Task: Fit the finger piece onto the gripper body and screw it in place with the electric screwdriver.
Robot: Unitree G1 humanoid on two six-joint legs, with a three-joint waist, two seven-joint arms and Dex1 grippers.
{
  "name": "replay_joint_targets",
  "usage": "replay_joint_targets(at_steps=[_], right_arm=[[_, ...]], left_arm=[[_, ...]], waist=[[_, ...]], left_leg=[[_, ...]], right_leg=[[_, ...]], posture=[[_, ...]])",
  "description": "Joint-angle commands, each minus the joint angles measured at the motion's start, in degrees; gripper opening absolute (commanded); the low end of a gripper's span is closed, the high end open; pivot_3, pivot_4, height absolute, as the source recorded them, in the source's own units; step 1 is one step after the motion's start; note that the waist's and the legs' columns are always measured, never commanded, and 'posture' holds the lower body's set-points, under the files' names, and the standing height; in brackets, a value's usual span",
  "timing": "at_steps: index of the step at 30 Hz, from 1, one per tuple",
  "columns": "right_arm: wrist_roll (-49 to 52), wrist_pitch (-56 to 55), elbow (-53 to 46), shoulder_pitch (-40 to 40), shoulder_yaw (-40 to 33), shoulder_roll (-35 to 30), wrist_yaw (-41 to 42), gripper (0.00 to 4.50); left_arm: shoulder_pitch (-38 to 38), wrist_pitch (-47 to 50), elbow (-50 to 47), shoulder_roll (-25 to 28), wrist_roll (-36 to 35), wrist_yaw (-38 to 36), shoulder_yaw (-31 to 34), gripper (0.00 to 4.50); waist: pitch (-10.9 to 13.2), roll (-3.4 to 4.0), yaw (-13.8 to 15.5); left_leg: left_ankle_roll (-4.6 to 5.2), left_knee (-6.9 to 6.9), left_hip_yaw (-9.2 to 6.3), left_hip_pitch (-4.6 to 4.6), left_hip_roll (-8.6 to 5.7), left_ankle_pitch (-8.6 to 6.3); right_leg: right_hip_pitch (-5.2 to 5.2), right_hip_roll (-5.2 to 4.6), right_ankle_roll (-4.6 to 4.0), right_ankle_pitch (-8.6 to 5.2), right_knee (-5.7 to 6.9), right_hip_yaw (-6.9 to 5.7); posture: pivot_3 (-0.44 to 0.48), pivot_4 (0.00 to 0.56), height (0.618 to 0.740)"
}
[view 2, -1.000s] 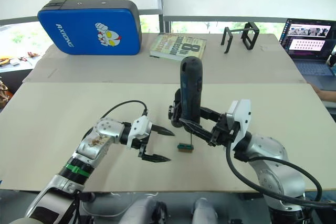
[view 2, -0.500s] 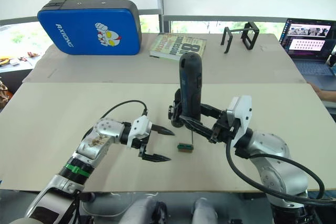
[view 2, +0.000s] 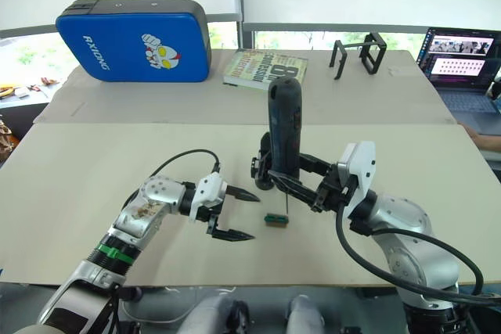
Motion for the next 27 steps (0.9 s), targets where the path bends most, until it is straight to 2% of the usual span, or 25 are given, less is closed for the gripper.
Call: replay_joint_targets(at_steps=[1, 16, 27], right_arm=[[1.42, -1.04, -1.76, -0.36, -0.90, -0.45, 0.34, 1.86], [1.04, -1.05, -0.39, -1.38, -0.43, -0.60, 0.47, 1.86], [3.48, 1.49, -3.65, -1.67, -0.58, -0.77, -1.70, 1.86]], left_arm=[[-1.20, -1.13, -0.34, -0.40, -0.21, 0.02, 0.31, 4.50], [-1.70, -1.48, 0.67, -0.76, -0.13, 0.05, 0.46, 4.50], [-1.92, -1.43, 0.85, -0.98, 0.09, 0.14, 0.32, 4.50]], waist=[[0.00, 0.00, 0.01], [0.00, 0.00, 0.00], [0.00, 0.00, 0.00]], left_leg=[[0.00, 0.00, 0.00, 0.00, 0.00, 0.00], [0.00, 0.00, 0.00, 0.00, 0.00, 0.00], [0.01, 0.00, 0.00, -0.01, 0.00, 0.00]], right_leg=[[0.00, 0.00, 0.00, 0.00, 0.00, 0.00], [0.00, 0.00, 0.00, 0.00, 0.00, 0.00], [0.00, -0.01, 0.00, 0.00, -0.01, 0.00]], posture=[[0.000, 0.150, 0.740], [0.000, 0.150, 0.740], [0.000, 0.150, 0.740]])
